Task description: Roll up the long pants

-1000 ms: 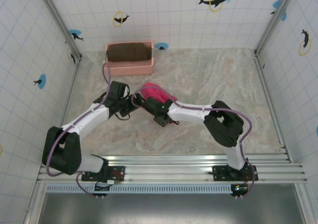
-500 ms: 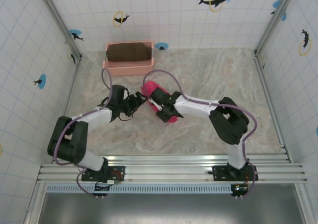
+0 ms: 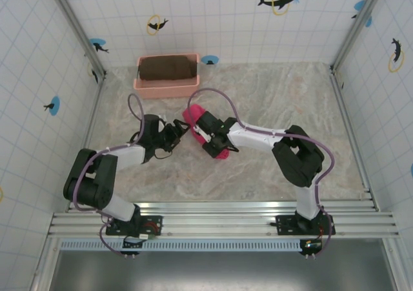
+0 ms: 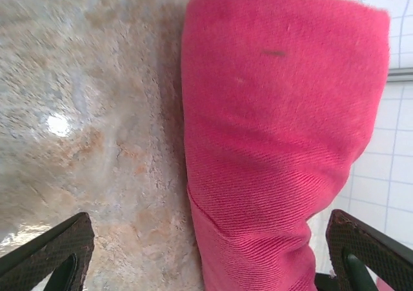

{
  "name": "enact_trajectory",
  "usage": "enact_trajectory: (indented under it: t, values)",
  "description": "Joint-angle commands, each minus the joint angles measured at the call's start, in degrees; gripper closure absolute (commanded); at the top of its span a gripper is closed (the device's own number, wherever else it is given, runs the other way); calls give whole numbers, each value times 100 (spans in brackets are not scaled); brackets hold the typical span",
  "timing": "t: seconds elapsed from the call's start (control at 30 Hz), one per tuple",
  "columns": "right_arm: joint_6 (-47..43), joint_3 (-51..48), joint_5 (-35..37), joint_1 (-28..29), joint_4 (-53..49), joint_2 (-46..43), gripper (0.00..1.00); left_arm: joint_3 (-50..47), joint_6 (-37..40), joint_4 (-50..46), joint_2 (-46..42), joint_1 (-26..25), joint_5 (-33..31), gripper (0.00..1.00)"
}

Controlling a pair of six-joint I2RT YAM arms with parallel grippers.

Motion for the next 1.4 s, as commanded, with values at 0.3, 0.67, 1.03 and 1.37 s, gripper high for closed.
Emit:
enact_trajectory:
  t: [0.3,0.67,1.03,1.37]
  values:
    - [-14,-17,-1372,-84,-972,743,100,-215,-946,1970,810,-545,-40,6]
    - [13,300,-1504,-92,-998,970,100,-444,-910,2014,942,-901,-166,6]
    - [-173,369,-1819,-10,-1213,837,100,-29,-782,1901,1596,-931,-799,11]
    - [-231,334,-2021,234,-1404,437,100,673,-327,1646,2031,-932,-821,100]
